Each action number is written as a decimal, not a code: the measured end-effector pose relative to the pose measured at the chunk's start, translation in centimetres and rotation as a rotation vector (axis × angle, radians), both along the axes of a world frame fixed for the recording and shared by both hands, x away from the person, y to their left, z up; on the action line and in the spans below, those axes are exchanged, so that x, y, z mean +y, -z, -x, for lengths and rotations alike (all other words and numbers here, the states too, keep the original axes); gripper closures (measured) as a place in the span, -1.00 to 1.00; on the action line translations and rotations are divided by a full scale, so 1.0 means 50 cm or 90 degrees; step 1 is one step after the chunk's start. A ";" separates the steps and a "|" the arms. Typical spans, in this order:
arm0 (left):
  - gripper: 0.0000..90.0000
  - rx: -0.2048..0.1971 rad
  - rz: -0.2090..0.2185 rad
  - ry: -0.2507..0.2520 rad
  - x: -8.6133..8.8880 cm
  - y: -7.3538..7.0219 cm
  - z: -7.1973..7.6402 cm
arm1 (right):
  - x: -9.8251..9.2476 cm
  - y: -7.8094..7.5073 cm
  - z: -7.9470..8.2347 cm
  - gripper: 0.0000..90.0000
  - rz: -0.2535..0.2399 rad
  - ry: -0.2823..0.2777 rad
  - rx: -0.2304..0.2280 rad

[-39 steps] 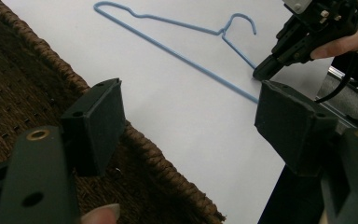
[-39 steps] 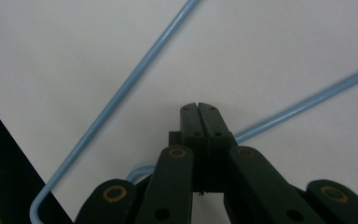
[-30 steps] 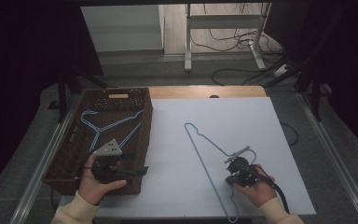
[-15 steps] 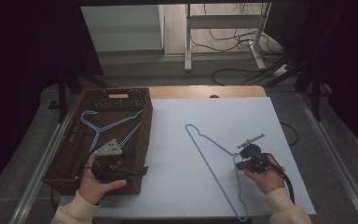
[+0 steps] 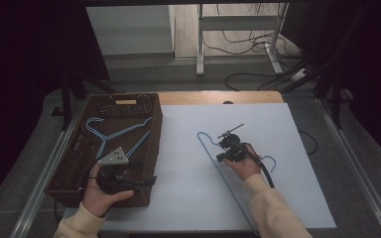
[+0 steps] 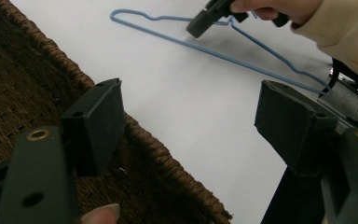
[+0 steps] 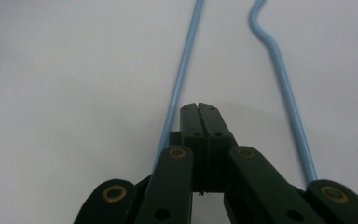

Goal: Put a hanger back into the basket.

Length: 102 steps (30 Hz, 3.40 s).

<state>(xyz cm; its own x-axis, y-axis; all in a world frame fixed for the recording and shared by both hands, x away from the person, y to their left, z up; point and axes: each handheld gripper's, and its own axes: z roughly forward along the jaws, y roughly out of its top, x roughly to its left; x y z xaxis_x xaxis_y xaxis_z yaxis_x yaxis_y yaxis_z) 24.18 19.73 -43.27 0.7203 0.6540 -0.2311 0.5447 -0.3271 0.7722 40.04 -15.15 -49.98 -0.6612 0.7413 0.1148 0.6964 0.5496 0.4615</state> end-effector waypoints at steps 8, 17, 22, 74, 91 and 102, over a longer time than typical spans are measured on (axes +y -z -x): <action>-0.46 0.000 0.001 -0.002 0.003 0.001 0.000 | 0.036 0.015 -0.024 1.00 -0.010 0.006 0.012; -0.46 0.000 -0.003 0.003 -0.002 0.001 0.000 | 0.074 0.019 0.014 1.00 -0.018 -0.056 0.031; -0.46 0.003 -0.004 0.003 -0.004 0.003 0.000 | 0.092 0.020 0.054 1.00 -0.016 -0.100 0.039; -0.46 -0.002 -0.005 0.009 -0.008 -0.001 -0.008 | -0.114 -0.003 0.318 1.00 0.062 -0.126 0.055; -0.46 -0.001 -0.004 0.007 -0.009 -0.001 -0.008 | -0.220 -0.010 0.226 1.00 0.079 -0.020 0.014; -0.46 0.000 -0.004 0.005 -0.007 -0.001 -0.008 | -0.247 -0.010 0.162 1.00 0.065 0.018 0.007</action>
